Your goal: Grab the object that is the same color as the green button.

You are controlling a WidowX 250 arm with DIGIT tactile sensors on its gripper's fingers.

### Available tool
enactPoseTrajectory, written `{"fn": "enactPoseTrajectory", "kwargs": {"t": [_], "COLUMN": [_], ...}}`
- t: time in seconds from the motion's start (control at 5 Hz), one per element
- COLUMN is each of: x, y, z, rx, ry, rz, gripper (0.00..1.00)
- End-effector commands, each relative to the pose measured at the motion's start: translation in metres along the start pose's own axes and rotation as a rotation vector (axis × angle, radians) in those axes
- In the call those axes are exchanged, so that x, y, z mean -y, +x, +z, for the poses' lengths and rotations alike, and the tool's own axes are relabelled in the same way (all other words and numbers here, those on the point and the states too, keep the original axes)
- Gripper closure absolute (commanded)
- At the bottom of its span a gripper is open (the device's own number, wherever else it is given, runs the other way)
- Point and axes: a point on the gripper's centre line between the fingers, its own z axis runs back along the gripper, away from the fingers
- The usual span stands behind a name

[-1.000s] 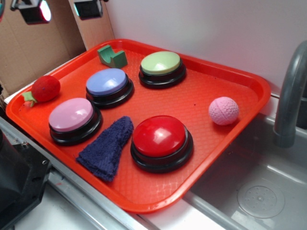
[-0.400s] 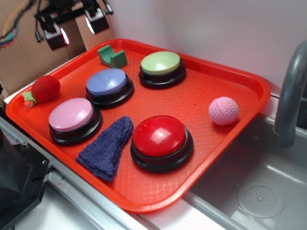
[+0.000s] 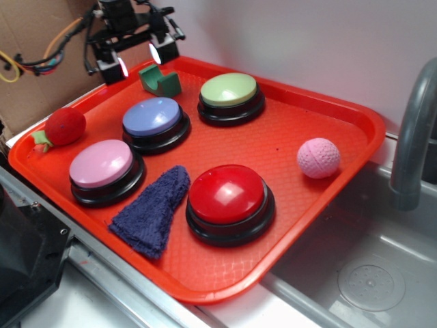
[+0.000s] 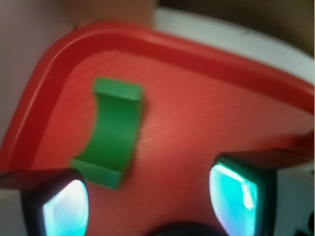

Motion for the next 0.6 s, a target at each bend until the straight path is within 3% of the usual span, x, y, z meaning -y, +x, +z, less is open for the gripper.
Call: {"fn": "enactPoseTrajectory", "kwargs": {"t": [0.0,0.4], "x": [0.0133,0.0102], "y": [0.0184,0.0099], "z": [-0.0174,-0.0273], "rx": [0.030,0.019], "ry": [-0.023,-0.011], "rz": [-0.007,-0.004], "gripper": [0.00,0.00]}}
